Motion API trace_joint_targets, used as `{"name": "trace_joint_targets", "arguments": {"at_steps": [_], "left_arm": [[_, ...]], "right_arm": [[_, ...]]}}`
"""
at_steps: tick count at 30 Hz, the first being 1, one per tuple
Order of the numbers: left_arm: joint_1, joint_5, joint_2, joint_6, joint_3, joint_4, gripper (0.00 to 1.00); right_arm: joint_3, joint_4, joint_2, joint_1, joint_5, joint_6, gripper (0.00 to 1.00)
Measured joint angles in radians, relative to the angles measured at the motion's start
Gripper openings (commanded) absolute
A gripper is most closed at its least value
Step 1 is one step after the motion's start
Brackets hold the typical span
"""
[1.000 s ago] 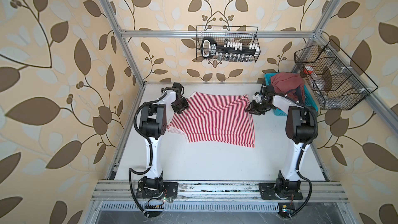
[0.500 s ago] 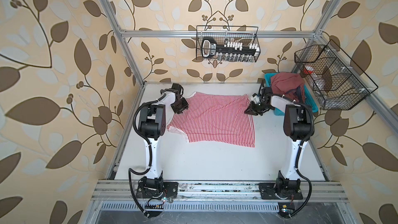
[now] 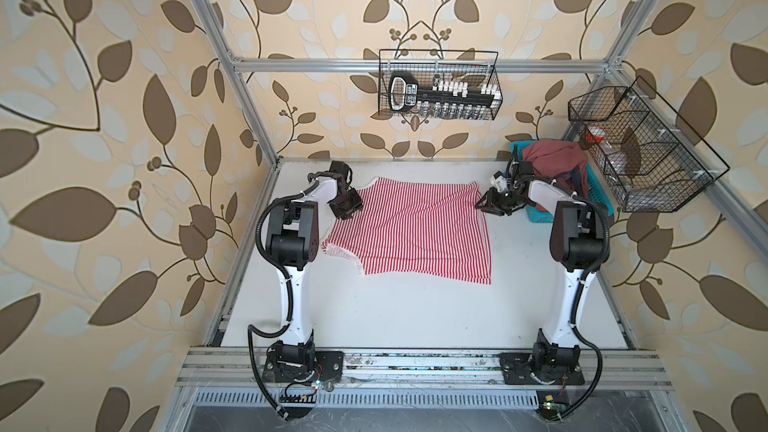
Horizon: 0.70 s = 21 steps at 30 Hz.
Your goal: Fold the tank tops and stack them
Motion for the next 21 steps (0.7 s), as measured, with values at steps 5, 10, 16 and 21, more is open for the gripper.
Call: {"name": "trace_joint_targets", "arguments": {"at_steps": [5, 10, 16, 21], "left_arm": [[0.000, 0.000, 0.000, 0.000, 0.000, 0.000, 0.44], [0.000, 0.000, 0.000, 0.000, 0.000, 0.000, 0.44], [0.000, 0.000, 0.000, 0.000, -0.001, 0.000, 0.44], [0.000, 0.000, 0.000, -0.002, -0.002, 0.002, 0.44]], "right_arm": [[0.000, 0.019, 0.026, 0.000, -0.027, 0.013, 0.34], [0.000, 0.022, 0.055, 0.000, -0.043, 0.017, 0.34], [0.000, 0.042, 0.058, 0.000, -0.069, 0.028, 0.17], [-0.001, 0.044, 0.058, 0.000, -0.085, 0.028, 0.00]]}}
